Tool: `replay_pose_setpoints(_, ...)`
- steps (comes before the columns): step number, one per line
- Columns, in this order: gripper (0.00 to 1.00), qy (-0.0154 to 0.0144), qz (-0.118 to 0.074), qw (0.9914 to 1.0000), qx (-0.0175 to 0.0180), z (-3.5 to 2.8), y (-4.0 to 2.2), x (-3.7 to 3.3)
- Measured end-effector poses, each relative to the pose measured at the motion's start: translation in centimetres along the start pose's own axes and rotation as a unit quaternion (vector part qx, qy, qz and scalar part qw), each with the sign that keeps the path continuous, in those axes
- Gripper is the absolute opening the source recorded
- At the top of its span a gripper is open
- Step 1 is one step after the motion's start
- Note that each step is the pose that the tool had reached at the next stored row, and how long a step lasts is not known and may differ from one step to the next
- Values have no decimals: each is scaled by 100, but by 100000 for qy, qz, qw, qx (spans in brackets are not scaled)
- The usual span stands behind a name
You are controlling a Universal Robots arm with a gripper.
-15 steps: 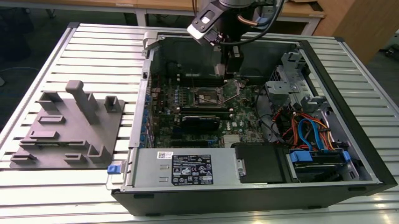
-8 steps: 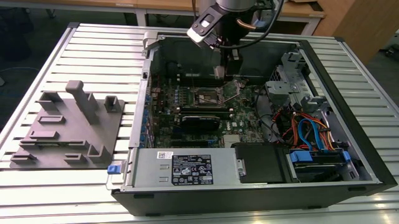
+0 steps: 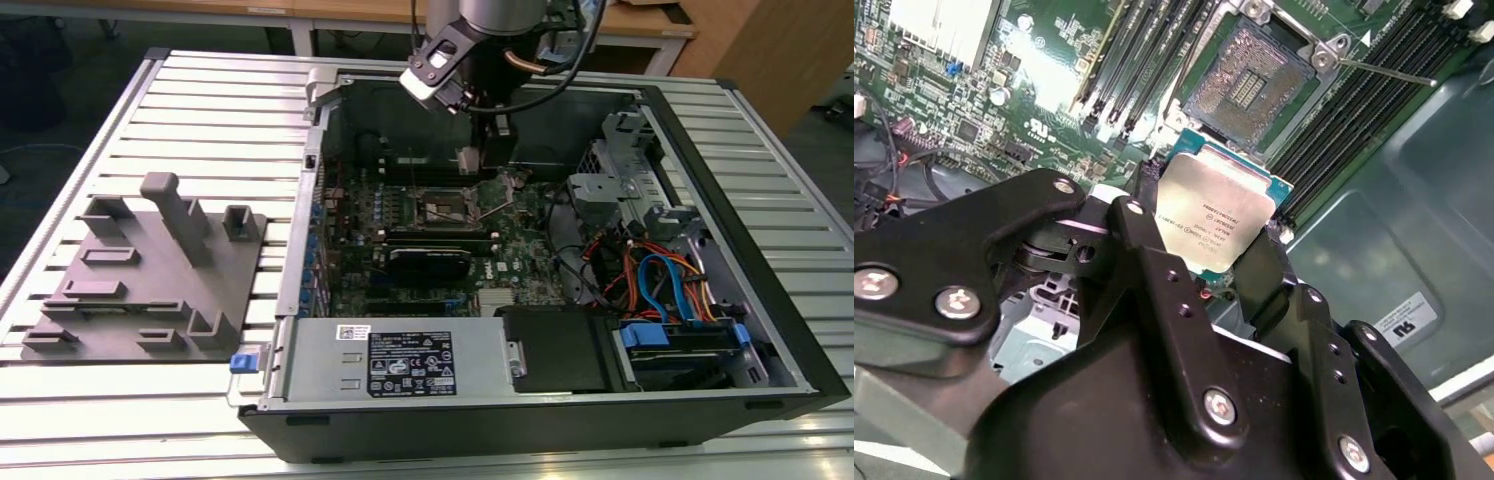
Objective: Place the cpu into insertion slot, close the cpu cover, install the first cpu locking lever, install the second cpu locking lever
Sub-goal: 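Place the cpu into insertion slot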
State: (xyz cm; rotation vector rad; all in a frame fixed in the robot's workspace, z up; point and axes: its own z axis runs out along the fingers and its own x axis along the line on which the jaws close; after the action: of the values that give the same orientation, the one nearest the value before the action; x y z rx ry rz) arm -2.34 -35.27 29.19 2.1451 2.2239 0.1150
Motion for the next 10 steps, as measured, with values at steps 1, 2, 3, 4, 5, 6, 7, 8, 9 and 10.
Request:
replay_pose_setpoints(1,55,2,1,100000,-1,7,-1,0)
replay_pose_setpoints(2,55,-5,1,100000,3,10,-1,0)
replay_pose_setpoints(3,55,-11,1,100000,10,10,-1,0)
replay_pose_setpoints(4,55,-7,1,100000,2,17,-2,0)
replay_pose_setpoints(5,55,-11,2,100000,1,23,-2,0)
replay_pose_setpoints(6,55,-12,0,100000,3,23,-2,0)
replay_pose_setpoints(7,55,-7,1,100000,-2,25,-2,0)
replay_pose_setpoints(8,55,0,1,100000,-6,28,-2,0)
replay_pose_setpoints(9,55,0,3,100000,-5,31,-3,0)
replay_pose_setpoints(10,55,-4,0,100000,-1,35,-3,-1)
